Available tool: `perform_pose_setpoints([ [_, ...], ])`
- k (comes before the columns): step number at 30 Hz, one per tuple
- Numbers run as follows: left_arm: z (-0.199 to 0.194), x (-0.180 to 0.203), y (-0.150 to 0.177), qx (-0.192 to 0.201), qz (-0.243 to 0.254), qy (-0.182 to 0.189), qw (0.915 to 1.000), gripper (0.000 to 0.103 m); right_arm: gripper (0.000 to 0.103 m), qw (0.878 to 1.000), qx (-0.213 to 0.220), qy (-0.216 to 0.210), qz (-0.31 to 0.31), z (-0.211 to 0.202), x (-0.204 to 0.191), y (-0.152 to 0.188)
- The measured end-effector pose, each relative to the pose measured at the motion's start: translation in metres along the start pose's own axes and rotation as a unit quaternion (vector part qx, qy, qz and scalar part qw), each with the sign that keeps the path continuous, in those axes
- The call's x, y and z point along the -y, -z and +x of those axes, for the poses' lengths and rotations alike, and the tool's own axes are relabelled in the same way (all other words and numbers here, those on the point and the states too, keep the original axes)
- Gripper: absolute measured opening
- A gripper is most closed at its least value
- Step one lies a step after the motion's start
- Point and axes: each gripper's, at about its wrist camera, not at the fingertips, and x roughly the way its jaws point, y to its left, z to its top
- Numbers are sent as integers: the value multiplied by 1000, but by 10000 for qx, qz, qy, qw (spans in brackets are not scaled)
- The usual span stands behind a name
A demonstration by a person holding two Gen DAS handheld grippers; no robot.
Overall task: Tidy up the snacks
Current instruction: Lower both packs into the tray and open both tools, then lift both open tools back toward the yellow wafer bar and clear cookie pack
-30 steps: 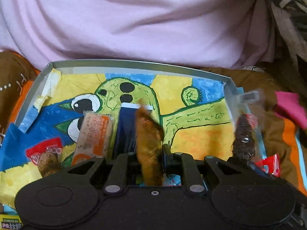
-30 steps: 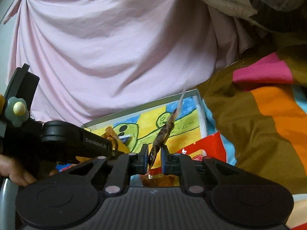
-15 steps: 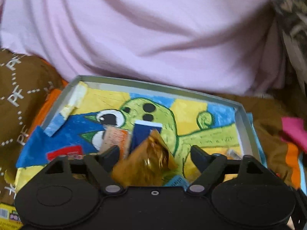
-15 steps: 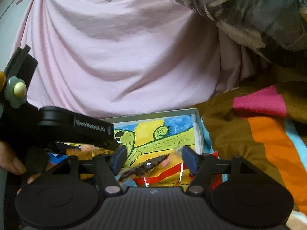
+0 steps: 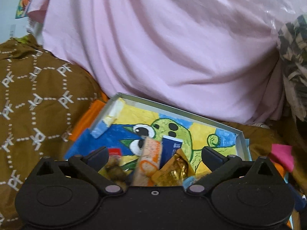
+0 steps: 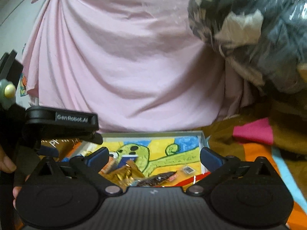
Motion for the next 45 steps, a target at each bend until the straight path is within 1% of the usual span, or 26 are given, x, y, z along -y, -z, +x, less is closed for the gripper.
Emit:
perform_pose_setpoints([
  [7, -45, -24, 12, 64, 52, -79, 9999, 102, 103, 9996, 244, 17, -106, -43, -14, -13],
  [12, -76, -42, 27, 84, 258, -179, 9995, 102, 103, 9993, 385, -6, -38, -68, -25, -17],
  [16, -93, -56, 40, 32, 335, -242, 9991, 102, 103, 9991, 424, -7, 54, -86, -34, -15],
  [21, -110, -73, 56, 5, 427, -348, 9985, 102, 103, 9994, 320, 21, 109, -103, -40, -5],
  [23, -116, -78, 61, -1, 510, -393, 9979, 102, 103, 9998, 195, -14, 103, -108, -42, 1],
  [28, -129, -94, 78, -19, 672, -472, 9966, 102, 103, 9996, -189, -67, -176, -119, -47, 21],
  [34, -133, -115, 107, -270, 828, -540, 9947, 102, 103, 9966, -779, -104, -231, -131, -54, 48],
  [40, -134, -130, 133, -464, 1009, -579, 9921, 102, 103, 9906, -1352, -181, -71, -132, -60, 66],
  [43, -131, -135, 143, -570, 1120, -589, 9903, 102, 103, 9851, -1699, -260, 23, -125, -61, 75],
  [45, -129, -138, 149, -661, 1156, -597, 9893, 102, 103, 9814, -1907, -234, 11, -118, -61, 81],
])
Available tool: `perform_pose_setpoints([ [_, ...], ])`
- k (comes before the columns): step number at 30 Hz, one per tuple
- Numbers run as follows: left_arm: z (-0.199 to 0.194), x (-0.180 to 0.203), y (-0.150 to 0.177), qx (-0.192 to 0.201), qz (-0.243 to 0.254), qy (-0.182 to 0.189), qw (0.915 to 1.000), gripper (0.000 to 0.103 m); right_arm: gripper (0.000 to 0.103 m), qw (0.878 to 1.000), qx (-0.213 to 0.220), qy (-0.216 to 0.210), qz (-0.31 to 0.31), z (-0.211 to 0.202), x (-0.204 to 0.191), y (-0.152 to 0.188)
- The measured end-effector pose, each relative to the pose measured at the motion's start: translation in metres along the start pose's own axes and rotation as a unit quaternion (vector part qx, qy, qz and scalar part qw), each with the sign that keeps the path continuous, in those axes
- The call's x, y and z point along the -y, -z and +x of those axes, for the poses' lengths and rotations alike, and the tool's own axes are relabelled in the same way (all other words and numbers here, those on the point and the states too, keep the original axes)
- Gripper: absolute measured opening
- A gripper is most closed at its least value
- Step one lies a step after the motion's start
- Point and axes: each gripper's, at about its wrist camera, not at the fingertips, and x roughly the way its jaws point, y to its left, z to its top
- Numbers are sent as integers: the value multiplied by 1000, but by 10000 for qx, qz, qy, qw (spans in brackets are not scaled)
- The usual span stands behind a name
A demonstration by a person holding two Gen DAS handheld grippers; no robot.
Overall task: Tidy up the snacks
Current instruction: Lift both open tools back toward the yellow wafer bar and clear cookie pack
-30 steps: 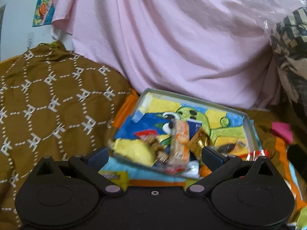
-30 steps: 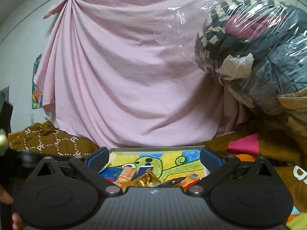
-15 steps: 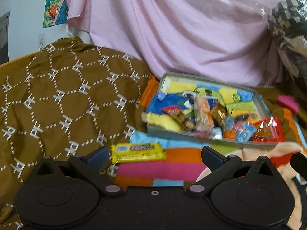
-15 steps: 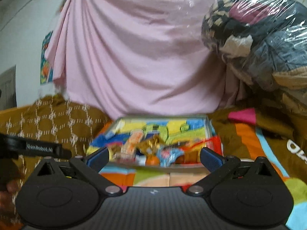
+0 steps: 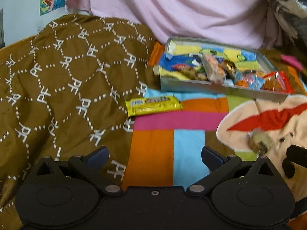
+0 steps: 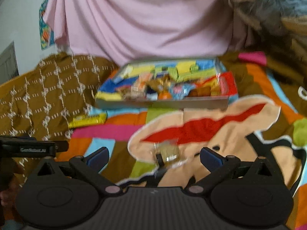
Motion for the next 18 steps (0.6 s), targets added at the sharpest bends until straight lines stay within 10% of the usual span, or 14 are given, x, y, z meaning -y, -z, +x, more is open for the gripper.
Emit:
perform_pose_setpoints([
  [18, 23, -2, 3, -196, 254, -13, 9995, 102, 103, 9970, -735, 93, -229, 37, -9, 17],
])
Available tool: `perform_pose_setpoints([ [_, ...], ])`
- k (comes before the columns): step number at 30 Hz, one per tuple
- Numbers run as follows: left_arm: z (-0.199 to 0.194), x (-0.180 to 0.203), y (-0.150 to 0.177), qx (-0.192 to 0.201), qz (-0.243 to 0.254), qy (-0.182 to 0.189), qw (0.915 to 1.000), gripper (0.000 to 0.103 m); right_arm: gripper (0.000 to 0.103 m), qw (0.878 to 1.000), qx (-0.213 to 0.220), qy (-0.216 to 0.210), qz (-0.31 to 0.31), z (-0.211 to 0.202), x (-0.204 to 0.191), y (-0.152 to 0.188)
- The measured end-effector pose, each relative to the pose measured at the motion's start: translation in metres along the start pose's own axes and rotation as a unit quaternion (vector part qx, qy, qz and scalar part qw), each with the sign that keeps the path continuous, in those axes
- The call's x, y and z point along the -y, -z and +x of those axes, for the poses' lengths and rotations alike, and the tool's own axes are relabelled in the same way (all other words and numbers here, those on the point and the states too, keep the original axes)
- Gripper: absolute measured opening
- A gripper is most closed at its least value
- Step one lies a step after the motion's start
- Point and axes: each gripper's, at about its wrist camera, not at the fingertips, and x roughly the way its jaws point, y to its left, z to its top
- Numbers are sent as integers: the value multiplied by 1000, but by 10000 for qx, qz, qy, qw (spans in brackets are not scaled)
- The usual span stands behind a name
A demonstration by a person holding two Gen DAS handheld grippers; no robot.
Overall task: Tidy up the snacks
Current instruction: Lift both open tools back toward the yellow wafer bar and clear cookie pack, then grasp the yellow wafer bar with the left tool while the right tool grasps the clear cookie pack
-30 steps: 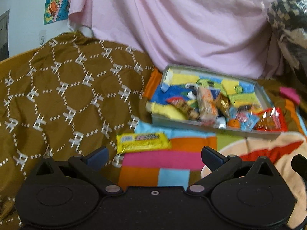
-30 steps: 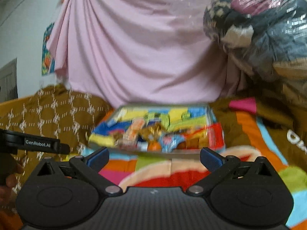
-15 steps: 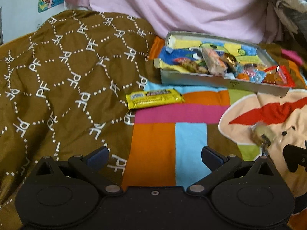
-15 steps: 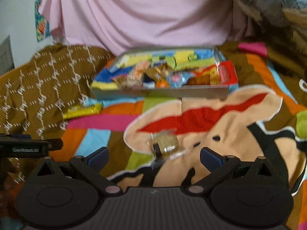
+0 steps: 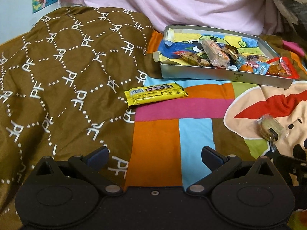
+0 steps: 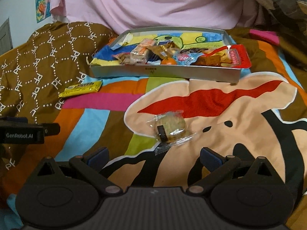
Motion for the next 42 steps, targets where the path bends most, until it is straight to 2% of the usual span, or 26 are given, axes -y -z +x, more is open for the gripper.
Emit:
perform_pose_setpoints([
  [3, 6, -1, -6, -16, 74, 38, 10000, 102, 103, 10000, -25, -16, -27, 4, -1, 0],
  [8, 18, -6, -17, -13, 192, 395, 9990, 102, 103, 10000, 13, 12, -41, 12, 0, -3],
  [16, 31, -9, -37, 215, 413, 431, 9980, 102, 103, 9996, 202, 193, 66, 28, 10, -10],
  [21, 38, -4, -48, 499, 791, 455, 9946, 102, 103, 9991, 370, 145, 140, 42, 17, -11],
  [25, 52, -1, -61, 554, 1014, 494, 9921, 102, 103, 9993, 349, 31, 110, 55, 20, -13],
  [33, 93, 2, -91, 245, 1628, 879, 9824, 102, 101, 9995, 146, -174, 197, 75, 20, -15],
  [37, 111, 1, -101, 7, 1885, 1122, 9757, 102, 87, 9993, 100, -315, 186, 82, 14, -18],
  [42, 137, -3, -104, -592, 2083, 1445, 9655, 102, 79, 9987, 164, -472, -60, 82, 2, -17],
])
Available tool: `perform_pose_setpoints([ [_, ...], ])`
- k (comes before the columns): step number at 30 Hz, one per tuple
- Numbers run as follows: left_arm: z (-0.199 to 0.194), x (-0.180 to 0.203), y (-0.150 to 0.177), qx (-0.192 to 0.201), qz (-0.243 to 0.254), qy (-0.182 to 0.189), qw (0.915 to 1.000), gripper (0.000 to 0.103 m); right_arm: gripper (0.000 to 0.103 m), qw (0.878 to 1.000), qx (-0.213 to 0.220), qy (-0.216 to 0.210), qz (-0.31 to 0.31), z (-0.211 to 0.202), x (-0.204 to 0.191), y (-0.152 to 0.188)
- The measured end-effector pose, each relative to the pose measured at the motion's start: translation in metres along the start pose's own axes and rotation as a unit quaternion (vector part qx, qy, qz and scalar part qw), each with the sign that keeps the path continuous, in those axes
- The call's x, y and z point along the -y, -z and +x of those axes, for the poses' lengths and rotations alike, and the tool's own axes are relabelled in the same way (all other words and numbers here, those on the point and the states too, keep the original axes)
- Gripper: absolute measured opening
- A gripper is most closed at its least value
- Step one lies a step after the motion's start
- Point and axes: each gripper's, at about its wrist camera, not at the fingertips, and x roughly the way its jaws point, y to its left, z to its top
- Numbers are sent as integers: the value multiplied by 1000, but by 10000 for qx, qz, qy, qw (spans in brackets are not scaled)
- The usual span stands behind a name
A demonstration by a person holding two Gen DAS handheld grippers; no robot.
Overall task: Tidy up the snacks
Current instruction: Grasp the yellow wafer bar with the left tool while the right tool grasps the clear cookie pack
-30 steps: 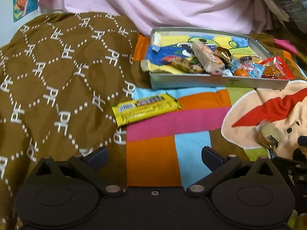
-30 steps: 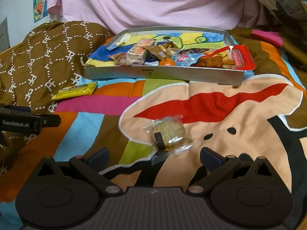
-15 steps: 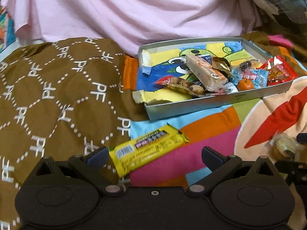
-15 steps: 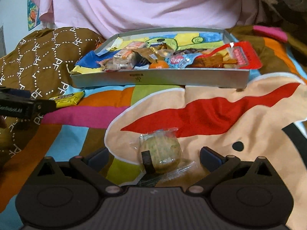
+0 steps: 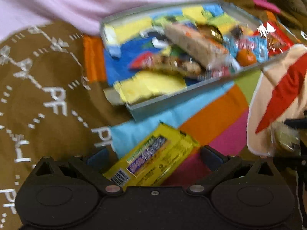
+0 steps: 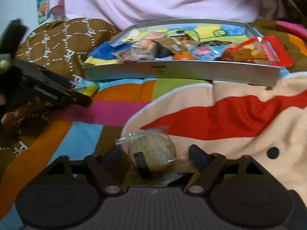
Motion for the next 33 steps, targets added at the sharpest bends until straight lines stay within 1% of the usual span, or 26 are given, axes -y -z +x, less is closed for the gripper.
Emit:
perform_pose_setpoints([
  [4, 4, -10, 2, -227, -227, 360, 9988, 102, 75, 9999, 4, -109, -19, -2, -2, 0],
  [7, 1, -8, 6, -372, -151, 536, 9978, 102, 72, 9999, -3, -148, 13, -2, -2, -1],
  [10, -4, 0, 9, -468, -90, 730, 9962, 95, 69, 9998, -15, -185, 9, -3, -2, -1],
  [11, -6, 4, 10, -475, -92, 738, 9961, 95, 69, 9998, -17, -197, -4, -3, -3, -1],
  [14, -11, 14, 11, -452, -78, 663, 9967, 91, 68, 9997, -26, -245, -35, -4, -5, -1],
  [17, -15, 15, 9, -459, -353, 551, 9968, 84, 68, 9996, -46, -282, -58, -5, -7, 0],
  [20, -20, 15, 7, -449, -622, 532, 9956, 77, 68, 9995, -64, -301, -98, -6, -9, 0],
  [24, -19, 20, 2, -555, -601, 227, 9964, 68, 70, 9995, -73, -278, -162, -5, -11, 1],
  [26, -17, 18, -1, -560, -729, 164, 9956, 68, 71, 9994, -75, -280, -186, -3, -12, 2],
  [31, -12, 11, -7, -518, -1341, 61, 9896, 67, 76, 9992, -53, -271, -275, 0, -13, 2],
  [33, -11, 12, -8, -530, -1456, -51, 9879, 63, 76, 9992, -50, -241, -329, 1, -15, 1],
])
